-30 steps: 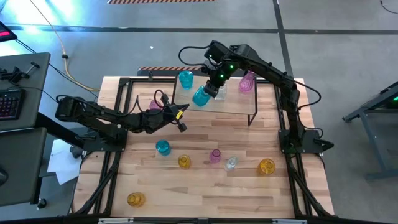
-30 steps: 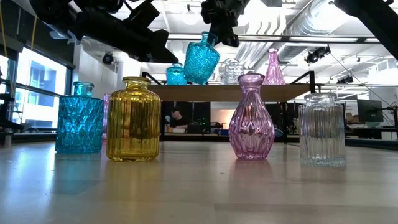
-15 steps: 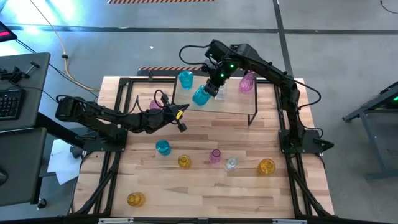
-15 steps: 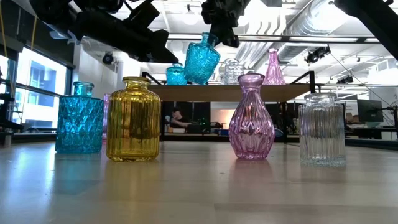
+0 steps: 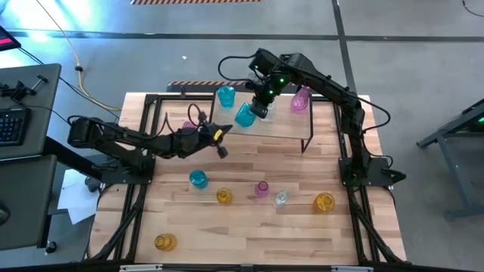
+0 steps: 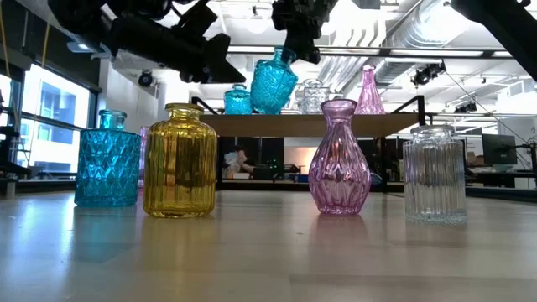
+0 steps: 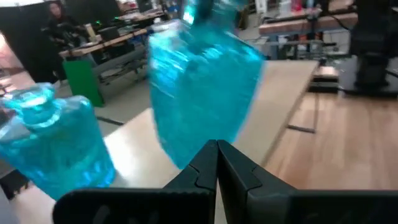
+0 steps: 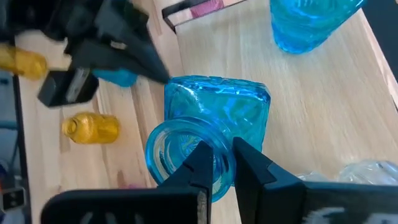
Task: Sort vases onto shelf
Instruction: Put the right blue vase on the shelf aligned with the other blue vase
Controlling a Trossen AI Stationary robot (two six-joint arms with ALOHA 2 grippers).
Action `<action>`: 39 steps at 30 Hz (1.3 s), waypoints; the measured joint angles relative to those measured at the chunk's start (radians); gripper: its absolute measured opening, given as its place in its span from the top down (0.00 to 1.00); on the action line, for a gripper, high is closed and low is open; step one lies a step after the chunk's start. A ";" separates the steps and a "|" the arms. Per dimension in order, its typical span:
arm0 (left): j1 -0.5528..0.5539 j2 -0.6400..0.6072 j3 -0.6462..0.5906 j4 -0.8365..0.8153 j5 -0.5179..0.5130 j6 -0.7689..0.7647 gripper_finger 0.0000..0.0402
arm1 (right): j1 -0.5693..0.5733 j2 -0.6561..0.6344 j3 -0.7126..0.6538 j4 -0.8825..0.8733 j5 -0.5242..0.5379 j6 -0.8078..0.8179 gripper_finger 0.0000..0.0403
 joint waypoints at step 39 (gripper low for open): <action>0.162 -0.155 0.658 -1.227 0.345 -0.135 1.00 | 0.057 0.000 0.000 0.080 -0.003 0.361 0.95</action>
